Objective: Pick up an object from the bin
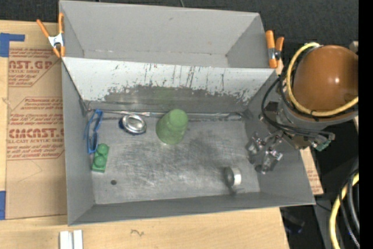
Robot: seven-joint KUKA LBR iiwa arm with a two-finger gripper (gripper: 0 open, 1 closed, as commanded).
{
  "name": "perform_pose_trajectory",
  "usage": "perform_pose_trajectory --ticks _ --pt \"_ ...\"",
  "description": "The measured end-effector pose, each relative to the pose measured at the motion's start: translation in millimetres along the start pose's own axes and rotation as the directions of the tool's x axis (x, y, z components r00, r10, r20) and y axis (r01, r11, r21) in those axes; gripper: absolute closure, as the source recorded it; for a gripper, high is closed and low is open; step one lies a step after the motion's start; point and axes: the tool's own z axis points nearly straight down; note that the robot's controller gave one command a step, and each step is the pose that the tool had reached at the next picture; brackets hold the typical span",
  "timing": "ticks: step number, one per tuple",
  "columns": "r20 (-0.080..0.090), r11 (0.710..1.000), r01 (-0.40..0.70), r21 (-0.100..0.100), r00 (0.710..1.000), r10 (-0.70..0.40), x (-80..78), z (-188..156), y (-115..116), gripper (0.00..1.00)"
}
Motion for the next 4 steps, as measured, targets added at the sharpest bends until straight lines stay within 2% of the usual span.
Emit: perform_pose_trajectory --ticks 1,2,3,4 --pt "-0.003 0.981 0.194 -0.003 0.981 -0.194 -17.9 28 28 1.0" --pt "-0.003 0.981 0.194 -0.002 0.981 -0.194 -17.7 27 27 0.0" --pt "-0.003 0.848 0.53 -0.008 0.848 -0.53 -10.1 113 18 0.0" --pt "-0.002 0.848 0.53 -0.005 0.848 -0.53 -11.1 111 18 1.0"
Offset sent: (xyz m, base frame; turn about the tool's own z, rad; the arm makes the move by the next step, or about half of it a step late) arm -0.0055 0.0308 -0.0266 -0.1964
